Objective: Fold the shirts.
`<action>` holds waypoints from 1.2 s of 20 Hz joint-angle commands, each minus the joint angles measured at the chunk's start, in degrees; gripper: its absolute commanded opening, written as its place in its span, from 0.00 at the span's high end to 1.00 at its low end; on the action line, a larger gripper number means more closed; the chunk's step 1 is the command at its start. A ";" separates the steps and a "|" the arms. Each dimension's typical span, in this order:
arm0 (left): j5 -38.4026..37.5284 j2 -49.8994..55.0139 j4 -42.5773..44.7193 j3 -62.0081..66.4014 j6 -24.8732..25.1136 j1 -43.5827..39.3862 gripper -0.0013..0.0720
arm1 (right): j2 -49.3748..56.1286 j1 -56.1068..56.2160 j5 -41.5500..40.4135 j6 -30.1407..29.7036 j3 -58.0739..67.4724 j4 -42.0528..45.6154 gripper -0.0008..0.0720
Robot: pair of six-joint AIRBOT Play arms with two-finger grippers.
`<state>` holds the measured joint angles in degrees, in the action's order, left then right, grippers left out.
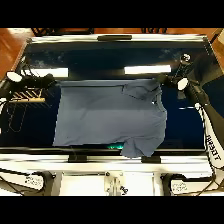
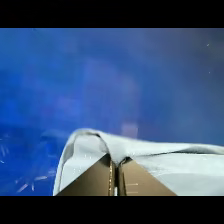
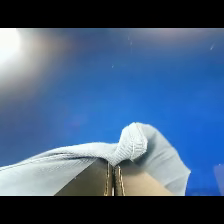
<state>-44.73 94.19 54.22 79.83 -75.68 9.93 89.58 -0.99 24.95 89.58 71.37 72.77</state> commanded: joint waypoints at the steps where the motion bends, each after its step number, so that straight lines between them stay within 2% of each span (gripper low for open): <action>1: -6.38 2.38 -0.13 0.81 0.24 0.09 0.94 | 0.42 -0.11 6.88 -0.59 0.00 0.09 0.89; 5: -23.12 2.54 4.44 0.79 0.20 1.07 0.94 | -0.87 -0.31 28.68 0.00 -0.04 4.98 0.89; 7: -28.44 3.13 8.55 0.76 0.17 1.11 0.94 | -0.33 -0.31 35.74 2.69 -0.15 8.98 0.89; 12: -30.95 4.87 10.97 0.74 -0.11 1.11 0.94 | 0.50 -0.31 37.05 7.58 -0.28 13.07 0.89; 18: -31.43 6.73 10.93 0.76 -0.70 1.11 0.94 | 2.03 -0.31 38.51 8.09 -0.55 12.31 0.88; 19: -31.82 6.73 10.38 0.79 -0.68 1.11 0.92 | 2.01 -0.31 38.64 8.00 -0.55 11.63 0.75; 20: -32.94 6.67 9.66 0.81 -0.68 1.11 0.71 | 1.84 -0.31 39.74 7.41 -0.33 10.84 0.43; 21: -34.47 6.47 9.77 0.94 -0.68 1.14 0.42 | 1.36 -0.33 41.99 5.79 0.39 10.49 0.30; 22: -36.48 6.34 9.90 1.51 -0.66 1.38 0.36 | 0.37 -0.33 44.68 4.20 1.20 11.58 0.30; 24: -42.86 5.86 9.92 3.82 -1.27 3.19 0.36 | -2.71 -0.59 51.32 2.97 2.62 17.14 0.30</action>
<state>-80.71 100.44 64.25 81.84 -76.34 11.75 89.41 -1.37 68.29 95.07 72.49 85.38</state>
